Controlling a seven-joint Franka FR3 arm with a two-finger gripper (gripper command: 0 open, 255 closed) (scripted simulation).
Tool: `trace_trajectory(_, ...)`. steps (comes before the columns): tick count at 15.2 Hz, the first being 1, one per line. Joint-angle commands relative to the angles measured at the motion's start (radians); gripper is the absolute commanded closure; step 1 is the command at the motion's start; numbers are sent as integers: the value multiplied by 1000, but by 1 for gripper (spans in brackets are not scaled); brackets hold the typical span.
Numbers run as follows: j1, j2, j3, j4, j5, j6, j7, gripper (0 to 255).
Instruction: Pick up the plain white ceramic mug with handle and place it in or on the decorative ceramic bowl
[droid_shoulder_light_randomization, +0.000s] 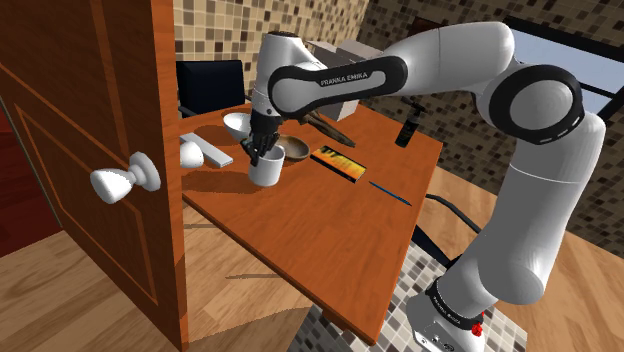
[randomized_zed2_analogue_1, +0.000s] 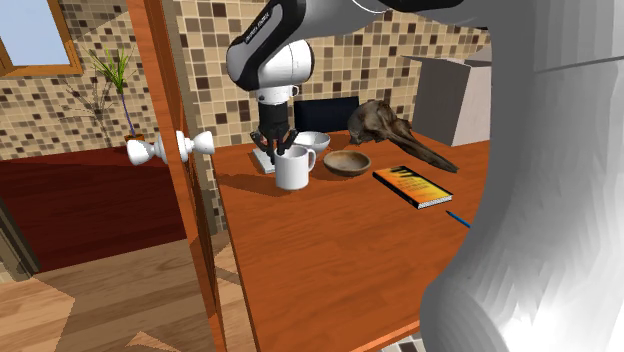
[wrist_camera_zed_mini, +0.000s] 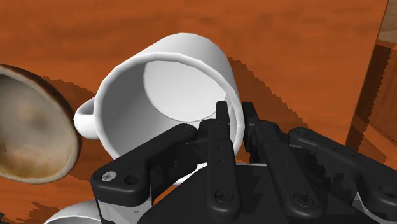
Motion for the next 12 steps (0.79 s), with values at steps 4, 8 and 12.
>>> trace_trajectory(4,-2,-24,3,33,9,-56,-7,255)
trace_trajectory(8,-3,-39,5,67,15,-104,-11,255)
trace_trajectory(12,-3,-50,7,106,20,-154,-14,255)
